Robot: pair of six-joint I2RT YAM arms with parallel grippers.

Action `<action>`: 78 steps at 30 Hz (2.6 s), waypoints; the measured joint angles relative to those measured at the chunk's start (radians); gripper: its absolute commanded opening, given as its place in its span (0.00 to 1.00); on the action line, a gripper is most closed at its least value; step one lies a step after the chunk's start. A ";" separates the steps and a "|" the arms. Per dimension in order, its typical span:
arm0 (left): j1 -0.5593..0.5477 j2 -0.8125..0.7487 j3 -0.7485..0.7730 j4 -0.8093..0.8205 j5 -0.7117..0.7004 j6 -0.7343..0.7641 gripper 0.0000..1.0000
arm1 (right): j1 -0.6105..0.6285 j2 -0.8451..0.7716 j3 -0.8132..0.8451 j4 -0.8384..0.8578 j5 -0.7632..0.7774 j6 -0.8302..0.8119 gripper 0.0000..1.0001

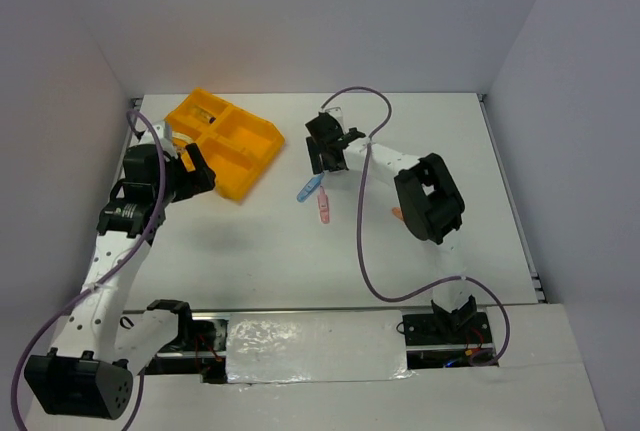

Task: Sort the stationery into containers
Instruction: Pick up the stationery from the center of the board, then place the stationery in the storage box.

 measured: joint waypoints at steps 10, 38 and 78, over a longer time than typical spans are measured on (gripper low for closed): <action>0.000 0.037 0.012 -0.003 0.019 0.019 0.99 | -0.020 0.032 0.008 0.030 -0.016 -0.019 0.55; 0.000 0.037 0.012 -0.003 0.050 0.020 0.99 | 0.072 0.029 0.319 0.143 -0.290 0.087 0.33; 0.000 0.023 0.012 0.000 0.116 0.019 0.99 | 0.161 0.447 0.739 0.251 -0.262 0.240 0.78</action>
